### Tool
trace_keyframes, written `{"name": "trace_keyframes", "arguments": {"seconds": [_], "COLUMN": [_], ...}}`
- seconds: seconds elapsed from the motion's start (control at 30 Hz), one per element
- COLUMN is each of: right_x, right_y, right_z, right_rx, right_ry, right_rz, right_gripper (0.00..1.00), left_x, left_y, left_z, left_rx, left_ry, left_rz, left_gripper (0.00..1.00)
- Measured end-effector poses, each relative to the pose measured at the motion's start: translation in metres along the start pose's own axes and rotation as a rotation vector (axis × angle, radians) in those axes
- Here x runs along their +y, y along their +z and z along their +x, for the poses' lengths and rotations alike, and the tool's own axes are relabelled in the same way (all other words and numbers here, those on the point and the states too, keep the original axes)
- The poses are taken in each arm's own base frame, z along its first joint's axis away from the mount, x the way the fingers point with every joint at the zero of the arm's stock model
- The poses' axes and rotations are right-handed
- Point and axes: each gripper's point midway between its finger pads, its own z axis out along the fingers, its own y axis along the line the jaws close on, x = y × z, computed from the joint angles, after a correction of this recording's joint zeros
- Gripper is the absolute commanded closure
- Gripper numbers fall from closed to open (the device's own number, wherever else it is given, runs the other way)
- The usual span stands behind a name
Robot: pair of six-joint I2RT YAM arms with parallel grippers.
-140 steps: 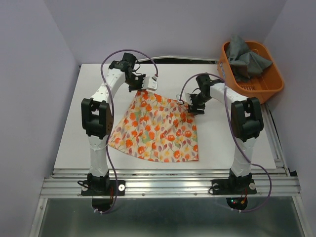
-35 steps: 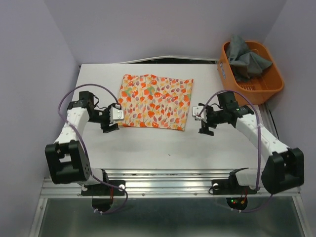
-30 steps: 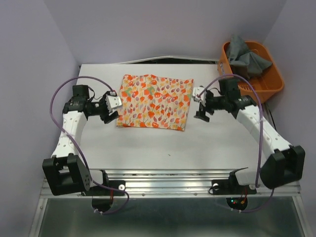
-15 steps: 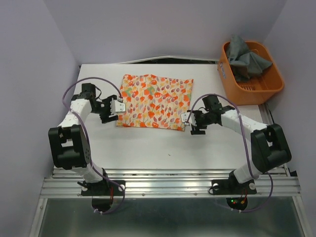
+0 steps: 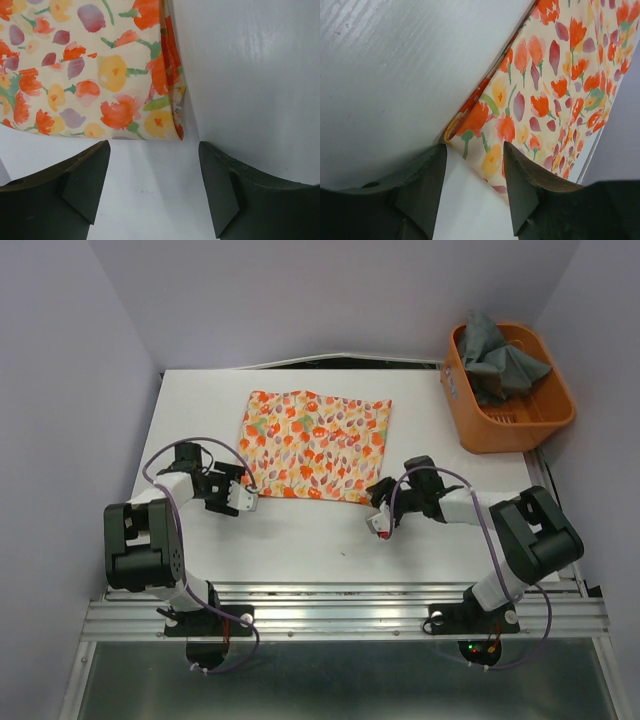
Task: Fold and stack the skirts
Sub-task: Flatten the skirt out
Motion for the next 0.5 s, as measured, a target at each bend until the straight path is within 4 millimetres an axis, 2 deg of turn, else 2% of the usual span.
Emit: {"name": "trace_keyframes", "arguments": {"seconds": [0.1, 0.13, 0.2, 0.23, 0.27, 0.3, 0.37, 0.43, 0.47, 0.5], "right_x": [0.0, 0.001, 0.001, 0.004, 0.006, 0.007, 0.009, 0.01, 0.009, 0.007], "right_y": [0.007, 0.01, 0.014, 0.015, 0.015, 0.014, 0.012, 0.006, 0.001, -0.004], "right_z": [-0.001, -0.001, -0.002, -0.002, -0.002, -0.001, 0.001, 0.006, 0.01, 0.015], "right_rx": [-0.011, -0.016, -0.02, -0.019, -0.017, -0.011, 0.004, 0.027, 0.043, 0.059], "right_ry": [-0.032, -0.037, -0.04, -0.033, -0.025, -0.013, 0.006, 0.036, 0.053, 0.063], "right_rz": [0.007, 0.006, 0.002, -0.006, -0.013, -0.019, -0.024, -0.024, -0.018, -0.009], "right_gripper": [0.61, 0.75, 0.93, 0.99, 0.99, 0.99, 0.99, 0.98, 0.89, 0.76], "left_x": [0.007, 0.009, 0.014, 0.013, 0.012, 0.007, 0.0, -0.008, -0.014, -0.018], "left_y": [0.004, 0.005, 0.008, 0.01, 0.012, 0.015, 0.017, 0.017, 0.016, 0.016], "left_z": [-0.002, -0.003, -0.007, -0.01, -0.012, -0.016, -0.022, -0.031, -0.041, -0.05], "left_rx": [-0.001, -0.002, -0.005, -0.01, -0.012, -0.017, -0.021, -0.025, -0.033, -0.041], "left_ry": [0.041, 0.055, 0.081, 0.093, 0.098, 0.105, 0.115, 0.127, 0.143, 0.157], "left_rz": [-0.029, -0.036, -0.045, -0.042, -0.036, -0.021, 0.006, 0.039, 0.059, 0.076], "left_gripper": [0.27, 0.31, 0.57, 0.67, 0.75, 0.87, 0.99, 1.0, 1.0, 1.0]}}
